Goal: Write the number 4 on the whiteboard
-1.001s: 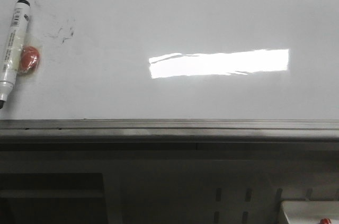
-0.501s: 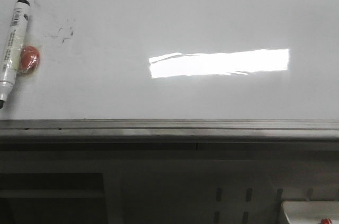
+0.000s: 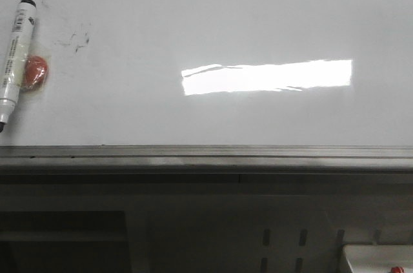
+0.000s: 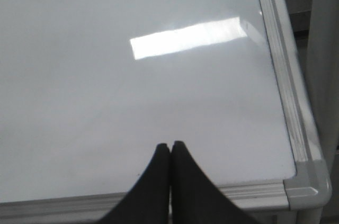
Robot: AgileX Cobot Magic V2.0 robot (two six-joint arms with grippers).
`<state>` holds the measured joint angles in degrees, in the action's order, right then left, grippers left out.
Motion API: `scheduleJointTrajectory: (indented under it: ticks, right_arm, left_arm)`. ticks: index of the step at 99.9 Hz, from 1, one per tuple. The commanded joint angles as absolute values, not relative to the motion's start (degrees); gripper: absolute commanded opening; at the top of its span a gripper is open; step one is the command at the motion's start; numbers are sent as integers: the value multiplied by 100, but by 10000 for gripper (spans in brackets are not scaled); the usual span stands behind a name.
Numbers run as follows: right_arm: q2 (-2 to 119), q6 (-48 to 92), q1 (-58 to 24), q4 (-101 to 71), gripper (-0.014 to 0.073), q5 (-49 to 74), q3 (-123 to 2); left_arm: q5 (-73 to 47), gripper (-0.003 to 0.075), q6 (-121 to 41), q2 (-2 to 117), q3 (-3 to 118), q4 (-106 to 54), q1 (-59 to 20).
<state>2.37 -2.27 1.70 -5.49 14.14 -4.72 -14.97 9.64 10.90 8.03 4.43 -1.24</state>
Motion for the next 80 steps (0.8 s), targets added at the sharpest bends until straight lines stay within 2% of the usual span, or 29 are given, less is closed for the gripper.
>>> scheduleJointTrajectory:
  ticks: [1,19,35,42,45,47,56,61,80]
  right_arm:
    - [590,-207,203,-607,-64,1193,-963]
    - [1264,-207,203,-580,-64,1947,-1478]
    - [1575,-207,203,-580,-64,1721,-1493]
    - [1597,-207,203,-580,-64,1722,-1481]
    - [1597,-207,203,-580,-64,1722,-1480]
    - [1597,-207,203,-580,-64,1722,-1480]
    - [1597,-207,203,-580,-64,1722,-1480]
    - [1597,-207,203,-580,-64,1732,-1480]
    - [1597,-207,203,-580,-64,1643,-1480]
  left_arm:
    - [-1113,-20,994,1609,1337,393,-114]
    - [-1026,-20,994,2242,1641,591,-114]
    - [-763,3,994,2661,1641,708,-114]
    - [-580,97,994,2783,1641,708,-114]
    - [-439,150,994,2828,1641,708,-114]
    - [-325,221,994,2865,1629,708,-114]
    - [254,349,994,3004,1572,697,-114]
    - [613,370,994,3092,1543,697,-114]
    - [1702,369,994,3637,1547,1039,-332]
